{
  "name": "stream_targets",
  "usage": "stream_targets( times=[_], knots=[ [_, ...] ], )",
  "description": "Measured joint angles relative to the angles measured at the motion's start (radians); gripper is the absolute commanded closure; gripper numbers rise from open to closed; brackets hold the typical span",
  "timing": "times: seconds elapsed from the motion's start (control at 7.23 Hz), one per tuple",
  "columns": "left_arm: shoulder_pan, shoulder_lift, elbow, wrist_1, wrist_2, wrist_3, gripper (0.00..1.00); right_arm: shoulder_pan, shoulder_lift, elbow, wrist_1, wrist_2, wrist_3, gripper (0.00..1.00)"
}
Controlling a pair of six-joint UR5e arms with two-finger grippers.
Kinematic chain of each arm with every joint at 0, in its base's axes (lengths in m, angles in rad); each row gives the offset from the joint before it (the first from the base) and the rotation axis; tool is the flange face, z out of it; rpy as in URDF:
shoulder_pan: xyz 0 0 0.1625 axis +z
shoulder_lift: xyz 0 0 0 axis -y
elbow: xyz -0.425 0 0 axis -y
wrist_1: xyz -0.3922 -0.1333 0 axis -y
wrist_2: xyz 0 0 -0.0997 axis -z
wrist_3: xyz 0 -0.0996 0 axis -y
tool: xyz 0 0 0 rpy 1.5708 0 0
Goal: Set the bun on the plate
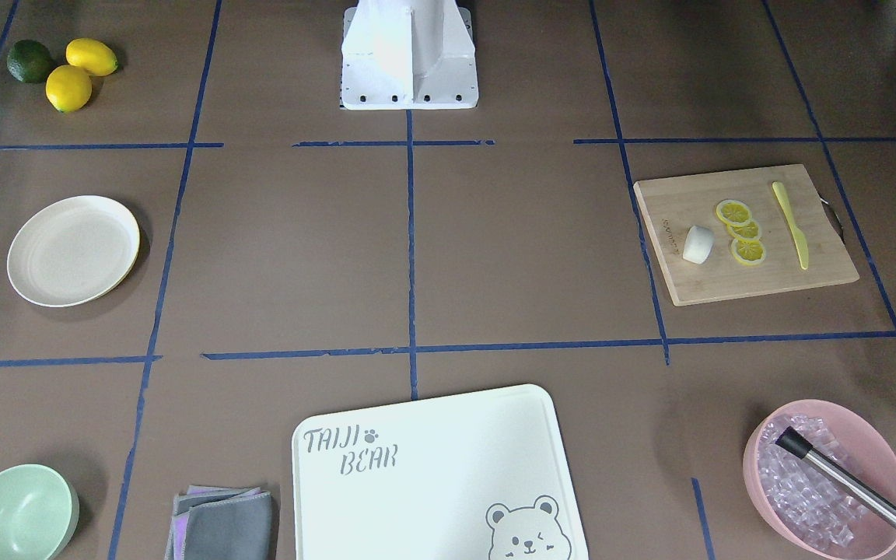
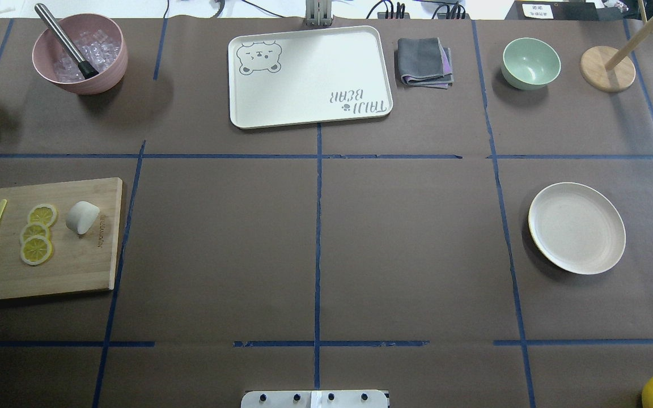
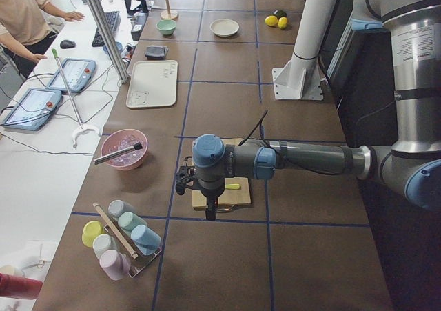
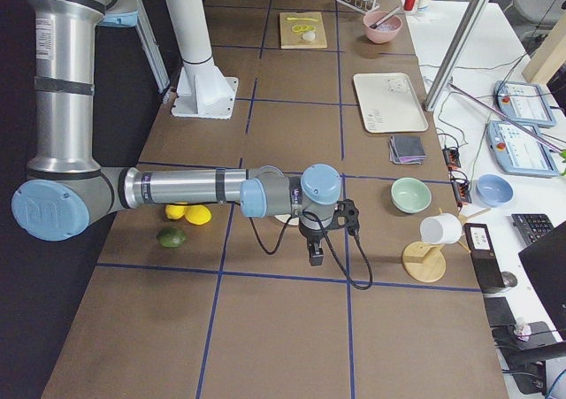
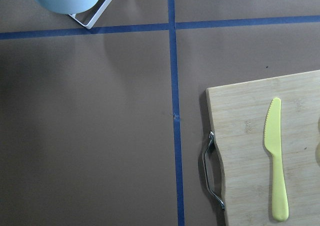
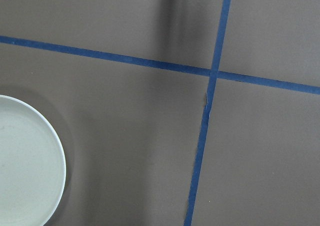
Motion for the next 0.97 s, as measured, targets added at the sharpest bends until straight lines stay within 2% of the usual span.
stream_targets(
  times=[0.55, 0.69, 0.97],
  knots=[
    [0.0, 0.0, 0.0, 0.002, 0.0, 0.0, 0.0, -0.047, -0.011, -0.005, 0.038, 0.001, 0.036, 0.01],
    [0.001, 0.001, 0.001, 0.003, 0.0, 0.0, 0.0, -0.09, -0.023, -0.008, 0.118, 0.004, 0.125, 0.01],
    [0.001, 0.001, 0.002, 0.004, 0.0, 0.0, 0.0, -0.212, -0.076, -0.02, 0.401, 0.003, 0.415, 0.01]
  ],
)
